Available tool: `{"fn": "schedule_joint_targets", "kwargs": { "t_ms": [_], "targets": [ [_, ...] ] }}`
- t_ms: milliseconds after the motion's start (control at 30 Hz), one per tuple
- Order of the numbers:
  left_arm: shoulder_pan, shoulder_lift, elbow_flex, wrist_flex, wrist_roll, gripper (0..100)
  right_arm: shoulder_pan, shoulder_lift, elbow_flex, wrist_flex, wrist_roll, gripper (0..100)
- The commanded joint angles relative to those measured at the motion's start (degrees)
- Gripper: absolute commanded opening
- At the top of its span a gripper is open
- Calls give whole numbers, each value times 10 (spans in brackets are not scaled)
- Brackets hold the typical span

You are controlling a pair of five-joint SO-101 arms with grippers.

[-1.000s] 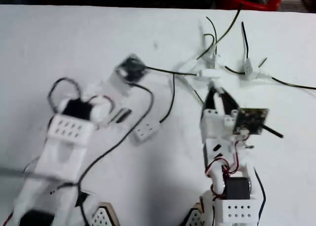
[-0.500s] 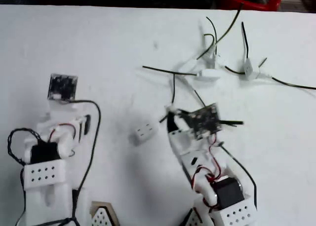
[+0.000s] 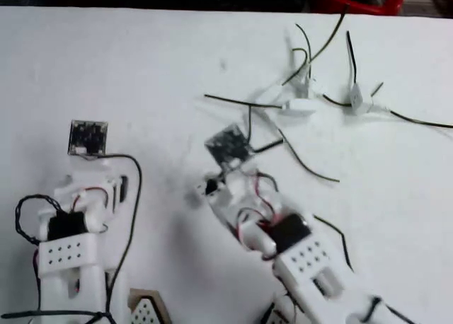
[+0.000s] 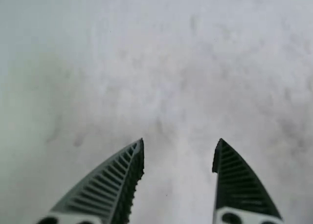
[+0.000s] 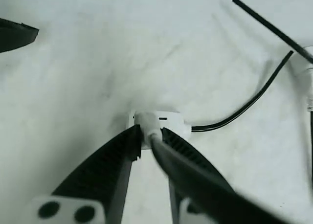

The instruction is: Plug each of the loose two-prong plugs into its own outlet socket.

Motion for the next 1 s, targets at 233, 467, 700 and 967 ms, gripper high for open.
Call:
{"fn": "schedule_joint_targets", "kwargs": {
  "t_ms": [233,467,700,967],
  "targets": [
    [-7,-9,-3,-11,4,229,-12,209,-126,-15,4,17],
    [-7,-9,-3,-11,4,229,-12,277,-159,-14,3,17],
    [-7,-9,-2,-11,4,229,-12,287,-160,-10,3,17],
    [-7,-9,-2,-11,4,229,-29,291,-160,22,4,17]
  ]
}}
